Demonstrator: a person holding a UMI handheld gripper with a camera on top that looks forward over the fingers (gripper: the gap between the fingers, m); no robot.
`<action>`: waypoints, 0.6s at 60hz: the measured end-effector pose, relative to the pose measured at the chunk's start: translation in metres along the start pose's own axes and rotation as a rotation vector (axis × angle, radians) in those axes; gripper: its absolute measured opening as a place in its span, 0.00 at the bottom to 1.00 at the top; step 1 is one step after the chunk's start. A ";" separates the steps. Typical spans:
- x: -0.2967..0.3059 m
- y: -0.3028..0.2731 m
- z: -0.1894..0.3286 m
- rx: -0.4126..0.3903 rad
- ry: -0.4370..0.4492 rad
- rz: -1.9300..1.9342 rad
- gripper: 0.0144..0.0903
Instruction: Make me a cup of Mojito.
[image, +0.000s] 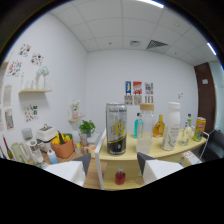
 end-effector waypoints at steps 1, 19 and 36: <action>0.000 -0.005 0.005 0.006 0.004 0.000 0.95; 0.001 -0.043 0.086 0.007 0.049 0.039 0.93; 0.014 -0.047 0.105 0.010 0.111 0.021 0.52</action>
